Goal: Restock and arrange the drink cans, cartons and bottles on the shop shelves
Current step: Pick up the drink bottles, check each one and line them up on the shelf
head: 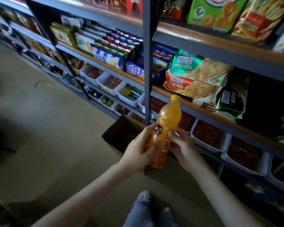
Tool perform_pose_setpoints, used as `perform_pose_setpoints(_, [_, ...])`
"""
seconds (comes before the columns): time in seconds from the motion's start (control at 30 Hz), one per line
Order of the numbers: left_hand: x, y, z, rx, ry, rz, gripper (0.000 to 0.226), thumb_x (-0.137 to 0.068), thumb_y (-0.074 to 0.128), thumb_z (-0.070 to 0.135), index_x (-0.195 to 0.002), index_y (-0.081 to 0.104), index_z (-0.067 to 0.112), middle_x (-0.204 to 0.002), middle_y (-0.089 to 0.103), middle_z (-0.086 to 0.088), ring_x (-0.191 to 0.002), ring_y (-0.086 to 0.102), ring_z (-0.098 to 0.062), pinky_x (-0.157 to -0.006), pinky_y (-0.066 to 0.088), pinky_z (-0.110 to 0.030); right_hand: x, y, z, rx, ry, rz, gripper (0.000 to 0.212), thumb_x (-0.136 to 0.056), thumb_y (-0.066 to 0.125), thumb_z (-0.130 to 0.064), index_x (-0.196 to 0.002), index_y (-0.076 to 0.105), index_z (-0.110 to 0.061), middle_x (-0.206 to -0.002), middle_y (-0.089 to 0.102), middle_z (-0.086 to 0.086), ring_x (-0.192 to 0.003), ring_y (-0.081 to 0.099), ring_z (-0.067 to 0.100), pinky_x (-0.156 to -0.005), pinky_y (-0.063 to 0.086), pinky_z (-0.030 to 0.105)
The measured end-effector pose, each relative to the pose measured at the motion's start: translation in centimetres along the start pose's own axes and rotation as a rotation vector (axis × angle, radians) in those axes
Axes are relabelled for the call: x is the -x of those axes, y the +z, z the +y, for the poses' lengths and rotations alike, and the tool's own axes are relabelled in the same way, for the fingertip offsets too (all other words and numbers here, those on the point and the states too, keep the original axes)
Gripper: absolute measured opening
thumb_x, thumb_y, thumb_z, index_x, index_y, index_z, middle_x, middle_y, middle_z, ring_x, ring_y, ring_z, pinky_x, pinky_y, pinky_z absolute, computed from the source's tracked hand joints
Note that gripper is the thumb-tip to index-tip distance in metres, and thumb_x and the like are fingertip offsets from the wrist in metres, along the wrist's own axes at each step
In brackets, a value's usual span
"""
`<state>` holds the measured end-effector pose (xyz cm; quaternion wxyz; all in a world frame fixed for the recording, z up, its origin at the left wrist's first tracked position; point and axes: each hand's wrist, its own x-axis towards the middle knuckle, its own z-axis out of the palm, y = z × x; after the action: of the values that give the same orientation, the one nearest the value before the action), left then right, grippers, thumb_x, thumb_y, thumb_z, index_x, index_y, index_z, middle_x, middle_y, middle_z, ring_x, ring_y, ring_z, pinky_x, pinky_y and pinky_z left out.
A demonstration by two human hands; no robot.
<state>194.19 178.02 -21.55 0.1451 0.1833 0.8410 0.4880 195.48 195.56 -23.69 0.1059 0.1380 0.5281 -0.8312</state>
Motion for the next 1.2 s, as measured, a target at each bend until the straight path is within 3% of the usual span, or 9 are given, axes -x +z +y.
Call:
perform_pose_setpoints(0.13, [-0.3,-1.2,-4.0,0.121,-0.129,0.006,0.048,-0.090,0.052,0.046,-0.131,0.033,0.063,-0.126,0.058,0.012,-0.109,0.062,-0.005,-0.088,0.056,-0.031,-3.9,1.2,3.1,-0.011,0.227,-0.034,0.058,-0.086,0.066,-0.044,-0.135,0.053,-0.016,-0.128,0.061,0.019,-0.116,0.060,0.035,-0.096,0.048,0.053])
perform_pose_setpoints(0.27, [-1.7,-2.9,-9.6,0.197,-0.299,-0.045,0.049,-0.099,0.053,0.020,-0.132,0.035,0.052,-0.124,0.058,0.010,-0.106,0.061,-0.005,-0.085,0.053,-0.019,-8.8,3.2,6.2,0.145,0.381,0.041,0.046,-0.077,0.072,-0.032,-0.120,0.063,-0.019,-0.115,0.069,0.014,-0.103,0.067,0.029,-0.085,0.051,0.042])
perform_pose_setpoints(0.33, [-3.0,-3.7,-13.9,0.115,-0.435,0.022,0.049,-0.098,0.054,0.021,-0.140,0.036,0.041,-0.126,0.059,0.002,-0.103,0.062,-0.009,-0.086,0.051,-0.020,-11.8,3.9,8.2,0.209,0.447,0.118,0.046,-0.073,0.077,-0.028,-0.117,0.064,-0.019,-0.110,0.069,0.012,-0.101,0.066,0.029,-0.089,0.050,0.044])
perform_pose_setpoints(0.4, [-4.5,-4.6,-19.0,-0.005,-0.573,0.067,0.053,-0.098,0.053,0.025,-0.147,0.033,0.032,-0.129,0.057,-0.003,-0.106,0.060,-0.014,-0.091,0.050,-0.028,-15.3,4.2,10.5,0.327,0.500,0.169,0.063,-0.069,0.081,-0.031,-0.127,0.057,-0.022,-0.116,0.065,0.007,-0.107,0.061,0.028,-0.100,0.045,0.050])
perform_pose_setpoints(0.5, [-7.0,-5.5,-26.6,-0.164,-0.664,0.028,0.059,-0.099,0.049,0.028,-0.152,0.023,0.027,-0.136,0.047,-0.005,-0.120,0.050,-0.018,-0.095,0.045,-0.026,-21.1,3.9,14.6,0.514,0.539,0.182,0.077,-0.074,0.081,-0.033,-0.141,0.042,-0.026,-0.126,0.057,0.003,-0.115,0.055,0.025,-0.105,0.040,0.053])
perform_pose_setpoints(0.67, [-13.1,-3.7,-38.0,-0.353,-0.681,-0.032,0.062,-0.100,0.045,0.028,-0.154,0.016,0.020,-0.150,0.034,-0.007,-0.137,0.034,-0.023,-0.109,0.035,-0.032,-31.6,1.7,22.7,0.800,0.559,0.165,0.077,-0.082,0.076,-0.022,-0.144,0.030,-0.019,-0.135,0.047,0.007,-0.120,0.048,0.026,-0.102,0.036,0.041])
perform_pose_setpoints(0.9, [-23.5,5.0,-54.3,-0.587,-0.792,-0.259,0.072,-0.097,0.049,0.030,-0.154,0.008,0.013,-0.153,0.026,-0.015,-0.140,0.029,-0.032,-0.115,0.027,-0.043,-45.0,-5.3,39.8,1.128,0.609,0.164,0.075,-0.082,0.075,-0.028,-0.143,0.031,-0.023,-0.135,0.046,0.008,-0.123,0.049,0.027,-0.093,0.043,0.037])
perform_pose_setpoints(1.0, [-26.2,8.4,-61.6,-0.694,-0.838,-0.454,0.073,-0.096,0.049,0.030,-0.154,0.008,0.014,-0.154,0.021,-0.017,-0.142,0.022,-0.035,-0.118,0.018,-0.051,-49.7,-9.0,48.2,1.362,0.584,0.081,0.070,-0.082,0.074,-0.031,-0.138,0.035,-0.018,-0.132,0.051,0.009,-0.120,0.053,0.028,-0.094,0.048,0.037])
perform_pose_setpoints(1.2, [-28.1,11.4,-71.2,-0.741,-0.946,-0.727,0.081,-0.096,0.051,0.042,-0.155,0.000,0.022,-0.160,0.005,-0.015,-0.147,0.008,-0.034,-0.118,0.006,-0.056,-54.7,-13.9,60.2,1.630,0.467,-0.135,0.076,-0.091,0.062,-0.033,-0.150,0.019,-0.011,-0.146,0.039,0.013,-0.135,0.036,0.029,-0.108,0.034,0.040])
